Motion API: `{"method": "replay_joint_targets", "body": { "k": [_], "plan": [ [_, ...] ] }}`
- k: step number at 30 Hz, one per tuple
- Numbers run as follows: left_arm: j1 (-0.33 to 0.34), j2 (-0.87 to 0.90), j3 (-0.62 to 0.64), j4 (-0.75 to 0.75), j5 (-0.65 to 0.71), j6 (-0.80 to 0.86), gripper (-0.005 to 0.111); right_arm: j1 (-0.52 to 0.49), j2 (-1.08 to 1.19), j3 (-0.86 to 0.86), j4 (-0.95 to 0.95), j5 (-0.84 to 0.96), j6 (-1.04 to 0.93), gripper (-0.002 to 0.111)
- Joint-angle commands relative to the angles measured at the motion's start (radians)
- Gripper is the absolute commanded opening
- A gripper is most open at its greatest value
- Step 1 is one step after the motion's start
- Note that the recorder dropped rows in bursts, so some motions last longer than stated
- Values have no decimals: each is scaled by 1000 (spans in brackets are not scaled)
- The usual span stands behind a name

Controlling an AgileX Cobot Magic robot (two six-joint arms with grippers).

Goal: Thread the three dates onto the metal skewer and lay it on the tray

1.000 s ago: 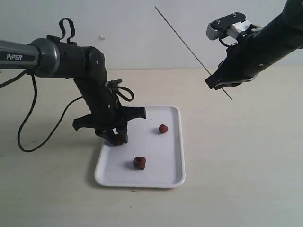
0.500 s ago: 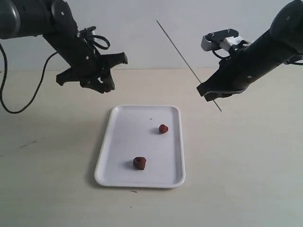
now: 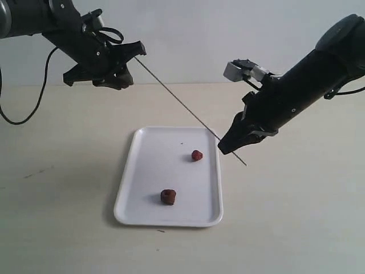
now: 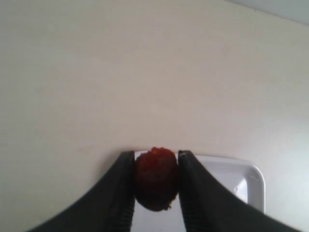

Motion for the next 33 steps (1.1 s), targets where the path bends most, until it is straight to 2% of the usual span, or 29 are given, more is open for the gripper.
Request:
{"method": "replay_joint_targets", "body": {
  "k": [1, 13, 33],
  "plan": [
    [0, -22, -9, -6, -20, 3, 30, -4, 32, -5, 14, 12, 11, 0],
    [5, -32, -9, -6, -94, -3, 30, -4, 89, -5, 15, -5, 43, 0],
    [4, -32, -9, -53, -122, -3, 30, 2, 89, -5, 69, 20, 4, 0]
  ]
}}
